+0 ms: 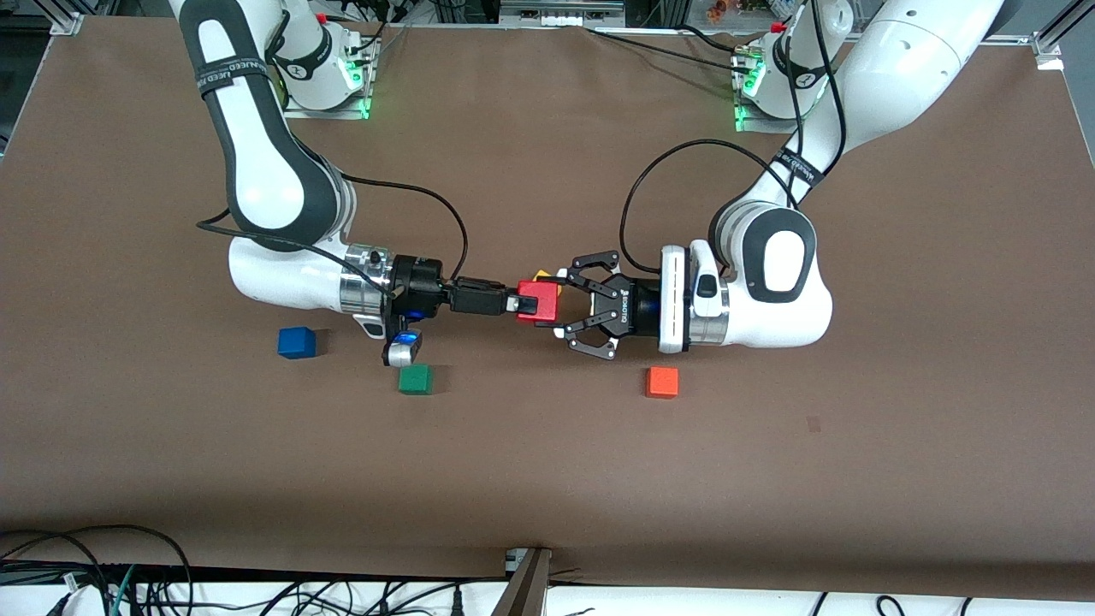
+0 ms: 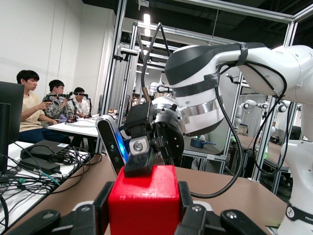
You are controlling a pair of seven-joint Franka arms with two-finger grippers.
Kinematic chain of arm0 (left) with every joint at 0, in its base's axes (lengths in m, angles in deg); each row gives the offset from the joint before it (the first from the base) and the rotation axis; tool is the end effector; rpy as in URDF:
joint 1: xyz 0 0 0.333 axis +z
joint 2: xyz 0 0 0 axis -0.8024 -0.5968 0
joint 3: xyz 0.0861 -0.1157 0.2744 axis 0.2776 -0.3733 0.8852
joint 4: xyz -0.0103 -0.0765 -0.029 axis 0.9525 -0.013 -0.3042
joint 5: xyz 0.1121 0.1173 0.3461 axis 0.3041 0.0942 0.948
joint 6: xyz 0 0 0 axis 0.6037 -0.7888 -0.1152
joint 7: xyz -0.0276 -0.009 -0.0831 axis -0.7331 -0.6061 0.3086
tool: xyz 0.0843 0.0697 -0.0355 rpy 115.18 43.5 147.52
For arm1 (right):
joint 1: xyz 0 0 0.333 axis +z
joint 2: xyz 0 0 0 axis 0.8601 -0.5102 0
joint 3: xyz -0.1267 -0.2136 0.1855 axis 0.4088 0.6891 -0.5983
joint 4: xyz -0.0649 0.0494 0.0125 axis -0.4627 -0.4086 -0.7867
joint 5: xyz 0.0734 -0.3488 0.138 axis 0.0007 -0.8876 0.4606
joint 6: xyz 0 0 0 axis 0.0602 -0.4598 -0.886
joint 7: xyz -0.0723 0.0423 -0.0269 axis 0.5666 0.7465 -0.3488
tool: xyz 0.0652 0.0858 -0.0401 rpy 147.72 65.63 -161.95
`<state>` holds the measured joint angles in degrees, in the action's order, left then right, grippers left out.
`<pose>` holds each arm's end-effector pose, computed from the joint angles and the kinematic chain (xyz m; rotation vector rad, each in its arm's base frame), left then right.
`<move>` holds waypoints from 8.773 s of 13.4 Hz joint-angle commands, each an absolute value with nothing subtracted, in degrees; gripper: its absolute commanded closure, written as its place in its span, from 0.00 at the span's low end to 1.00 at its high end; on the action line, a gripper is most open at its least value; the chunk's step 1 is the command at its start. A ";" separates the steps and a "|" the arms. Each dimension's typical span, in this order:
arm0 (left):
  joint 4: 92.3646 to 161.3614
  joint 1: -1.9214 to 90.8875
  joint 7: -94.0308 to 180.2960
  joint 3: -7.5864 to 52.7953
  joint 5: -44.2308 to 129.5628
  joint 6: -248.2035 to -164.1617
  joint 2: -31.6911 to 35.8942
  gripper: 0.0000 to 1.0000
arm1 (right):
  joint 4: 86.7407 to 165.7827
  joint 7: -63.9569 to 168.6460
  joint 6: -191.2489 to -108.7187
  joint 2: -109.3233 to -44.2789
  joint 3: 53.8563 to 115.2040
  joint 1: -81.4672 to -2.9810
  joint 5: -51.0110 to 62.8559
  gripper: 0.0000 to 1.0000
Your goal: Pass red block to right arm, stack on blue
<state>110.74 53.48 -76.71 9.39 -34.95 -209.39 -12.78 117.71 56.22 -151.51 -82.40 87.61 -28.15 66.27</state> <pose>0.6434 -0.3468 0.3718 1.2640 -1.0760 1.0842 0.6197 0.3451 0.3942 -1.7064 0.4516 0.2863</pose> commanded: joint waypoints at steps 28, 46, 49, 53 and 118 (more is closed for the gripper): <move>103.55 59.16 -5.72 10.08 26.84 -185.29 -4.09 0.00 | 125.40 39.02 -143.96 -75.49 100.95 -33.92 -4.79 1.00; 125.14 50.45 45.53 35.66 53.59 -185.52 28.06 0.00 | 145.98 39.53 -174.81 -74.25 102.46 -33.39 -14.31 1.00; 128.05 53.70 46.09 34.60 52.98 -184.48 31.24 0.00 | 145.37 39.80 -175.34 -75.48 102.46 -33.48 -14.14 1.00; 127.18 53.97 45.74 34.78 50.80 -182.71 29.84 0.00 | 145.28 39.97 -176.66 -76.28 102.37 -33.39 -14.05 1.00; 122.51 53.80 44.33 34.69 48.85 -179.37 27.11 0.00 | 121.64 58.52 -124.98 -54.12 84.18 -53.79 -29.43 0.00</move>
